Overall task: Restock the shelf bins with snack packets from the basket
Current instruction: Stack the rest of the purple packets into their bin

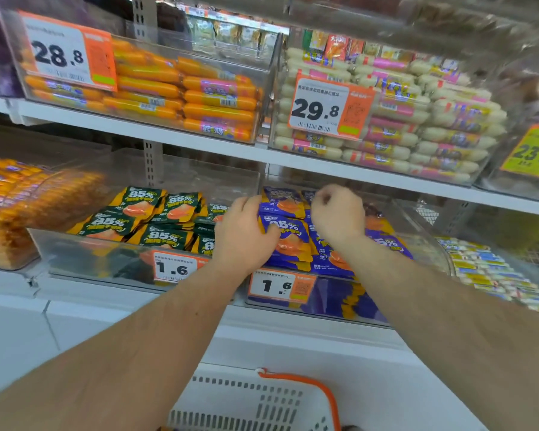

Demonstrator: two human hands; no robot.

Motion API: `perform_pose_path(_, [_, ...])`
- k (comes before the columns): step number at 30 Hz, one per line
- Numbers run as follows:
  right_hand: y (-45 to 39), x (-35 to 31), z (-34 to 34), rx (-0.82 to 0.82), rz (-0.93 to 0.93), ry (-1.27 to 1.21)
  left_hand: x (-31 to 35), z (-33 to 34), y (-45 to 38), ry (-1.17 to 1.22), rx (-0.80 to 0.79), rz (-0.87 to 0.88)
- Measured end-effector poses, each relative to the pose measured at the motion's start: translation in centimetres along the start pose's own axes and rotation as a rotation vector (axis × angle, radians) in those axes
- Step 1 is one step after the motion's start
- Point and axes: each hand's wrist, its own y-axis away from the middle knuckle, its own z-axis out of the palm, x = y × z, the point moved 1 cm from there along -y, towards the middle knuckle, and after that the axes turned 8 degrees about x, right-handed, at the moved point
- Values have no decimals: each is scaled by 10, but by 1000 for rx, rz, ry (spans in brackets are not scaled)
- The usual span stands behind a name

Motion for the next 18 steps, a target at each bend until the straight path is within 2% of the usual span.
perform_pose_path(2, [27, -21, -3, 33, -34, -159, 3, -9, 12, -25, 116, 139])
perform_pose_path(5, [74, -43, 4, 87, -28, -362, 3, -25, 46, 29, 283, 236])
perform_pose_path(7, [106, -50, 16, 85, 0, -463, -7, -33, 71, 108, 302, 267])
perform_pose_path(9, [136, -52, 32, 46, 35, -559, -26, -36, 97, 172, 255, 244])
perform_pose_path(12, [190, -35, 67, -88, 54, -556, -68, -33, 149, 152, 82, -22])
perform_pose_path(15, [245, -1, 109, -324, 145, -381, -113, -23, 191, 81, -176, -372])
perform_pose_path(18, [293, 36, 145, -536, 253, -210, -149, -13, 219, 16, -345, -565])
